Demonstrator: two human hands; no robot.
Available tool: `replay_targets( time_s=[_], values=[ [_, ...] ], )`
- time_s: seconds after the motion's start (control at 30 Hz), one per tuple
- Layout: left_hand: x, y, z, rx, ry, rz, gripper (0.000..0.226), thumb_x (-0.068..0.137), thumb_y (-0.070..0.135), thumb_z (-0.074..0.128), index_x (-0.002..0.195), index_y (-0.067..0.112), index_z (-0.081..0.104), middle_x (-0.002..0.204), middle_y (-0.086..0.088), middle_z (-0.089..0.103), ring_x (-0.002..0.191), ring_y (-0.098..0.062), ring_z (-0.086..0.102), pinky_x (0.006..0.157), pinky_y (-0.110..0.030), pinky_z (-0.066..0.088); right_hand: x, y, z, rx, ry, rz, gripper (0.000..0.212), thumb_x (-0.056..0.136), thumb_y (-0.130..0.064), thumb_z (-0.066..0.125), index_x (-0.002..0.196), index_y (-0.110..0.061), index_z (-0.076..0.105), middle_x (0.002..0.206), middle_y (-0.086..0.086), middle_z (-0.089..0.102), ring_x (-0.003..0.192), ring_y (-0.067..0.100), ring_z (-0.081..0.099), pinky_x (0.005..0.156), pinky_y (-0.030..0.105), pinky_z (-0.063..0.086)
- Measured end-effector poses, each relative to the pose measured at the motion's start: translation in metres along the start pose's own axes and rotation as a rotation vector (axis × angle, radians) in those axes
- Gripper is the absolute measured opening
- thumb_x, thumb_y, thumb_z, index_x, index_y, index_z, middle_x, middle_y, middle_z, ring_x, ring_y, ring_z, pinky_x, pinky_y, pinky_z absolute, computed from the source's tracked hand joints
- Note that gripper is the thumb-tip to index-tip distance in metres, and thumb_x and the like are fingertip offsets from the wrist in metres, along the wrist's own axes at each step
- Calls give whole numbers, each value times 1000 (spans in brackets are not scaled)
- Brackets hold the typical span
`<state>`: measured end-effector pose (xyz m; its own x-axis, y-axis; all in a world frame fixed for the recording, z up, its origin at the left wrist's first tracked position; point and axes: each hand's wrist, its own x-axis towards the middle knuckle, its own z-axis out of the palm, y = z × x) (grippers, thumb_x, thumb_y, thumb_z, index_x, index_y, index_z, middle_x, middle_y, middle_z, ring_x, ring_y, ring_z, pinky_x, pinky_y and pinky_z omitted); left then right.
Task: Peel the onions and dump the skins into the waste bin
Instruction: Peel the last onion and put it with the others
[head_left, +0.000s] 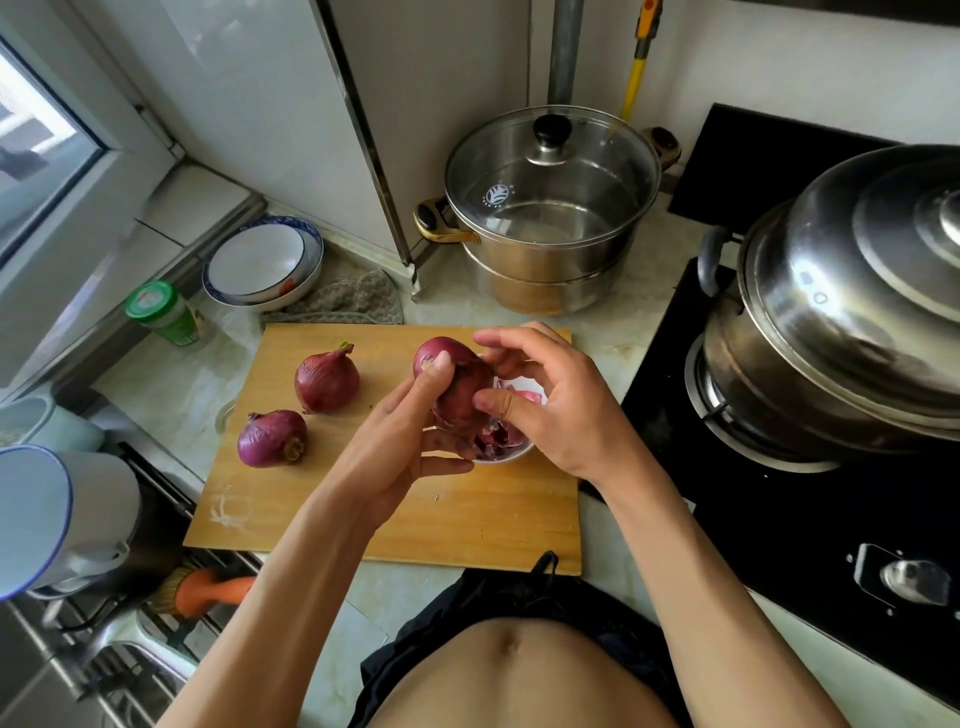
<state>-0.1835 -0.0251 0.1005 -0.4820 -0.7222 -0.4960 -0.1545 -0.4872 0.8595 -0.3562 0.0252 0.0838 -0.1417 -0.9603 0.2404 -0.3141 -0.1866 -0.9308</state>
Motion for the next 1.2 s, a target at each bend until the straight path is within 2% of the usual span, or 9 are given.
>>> replay_targets(
  time_s=[0.23, 0.33, 0.47, 0.57, 0.77, 0.87, 1.0, 1.1, 1.2],
  values=[
    [3, 2, 1, 21, 20, 5, 66, 75, 67, 60, 119, 18, 68, 87, -1, 75, 77, -22, 68, 71, -34, 59, 1, -1, 0, -8, 6, 15, 44, 82, -19, 78, 124, -15, 66, 105, -14, 61, 103, 8, 63, 95, 35, 53],
    [3, 2, 1, 30, 23, 14, 61, 78, 65, 60, 119, 21, 69, 94, -4, 76, 81, -24, 68, 74, -36, 59, 0, 0, 1, -6, 18, 24, 51, 82, -26, 77, 130, -18, 61, 114, -12, 60, 108, 12, 62, 97, 37, 52],
    [4, 3, -2, 47, 46, 41, 51, 86, 64, 67, 118, 24, 70, 90, -2, 75, 79, -25, 68, 72, -35, 59, 0, 1, -1, -13, 3, 41, 51, 83, -24, 78, 131, -16, 61, 119, -8, 62, 112, 10, 61, 100, 38, 50],
    [4, 4, -1, 46, 53, 48, 55, 78, 64, 67, 115, 24, 69, 85, 2, 74, 78, -24, 69, 70, -33, 58, 1, 0, 0, -32, -5, 42, 45, 84, -20, 79, 126, -14, 63, 118, -6, 62, 112, 8, 61, 100, 35, 50],
    [5, 0, -5, 55, 55, 47, 61, 73, 61, 66, 118, 21, 69, 89, 0, 75, 81, -26, 71, 71, -34, 59, 0, -3, 0, -48, -26, 70, 41, 81, -12, 80, 119, -13, 65, 113, -6, 63, 106, 2, 60, 94, 16, 47],
    [5, 1, -6, 49, 57, 42, 59, 74, 60, 66, 118, 20, 69, 88, 0, 75, 80, -25, 72, 71, -33, 59, 1, -5, 1, -47, -25, 75, 40, 80, -11, 81, 117, -13, 66, 113, -6, 64, 105, 3, 60, 93, 17, 48],
    [5, -1, -6, 54, 63, 30, 42, 91, 51, 63, 118, 19, 69, 85, 1, 75, 80, -25, 73, 72, -34, 59, 1, -6, 1, -51, -40, 81, 39, 79, -12, 82, 115, -14, 66, 111, -6, 64, 104, 4, 61, 93, 19, 49],
    [5, -2, -6, 55, 68, 22, 42, 91, 50, 63, 118, 20, 69, 86, 1, 75, 79, -25, 72, 73, -36, 60, 1, -6, 1, -31, -48, 103, 38, 79, -11, 82, 113, -15, 66, 111, -7, 64, 103, 3, 61, 92, 16, 48],
    [5, -3, -6, 50, 71, 19, 41, 92, 51, 66, 119, 19, 69, 85, 1, 75, 79, -25, 73, 72, -35, 59, 1, -5, 1, 2, -57, 133, 39, 79, -10, 82, 112, -16, 63, 110, -8, 65, 103, 3, 61, 93, 20, 50]
  ],
)
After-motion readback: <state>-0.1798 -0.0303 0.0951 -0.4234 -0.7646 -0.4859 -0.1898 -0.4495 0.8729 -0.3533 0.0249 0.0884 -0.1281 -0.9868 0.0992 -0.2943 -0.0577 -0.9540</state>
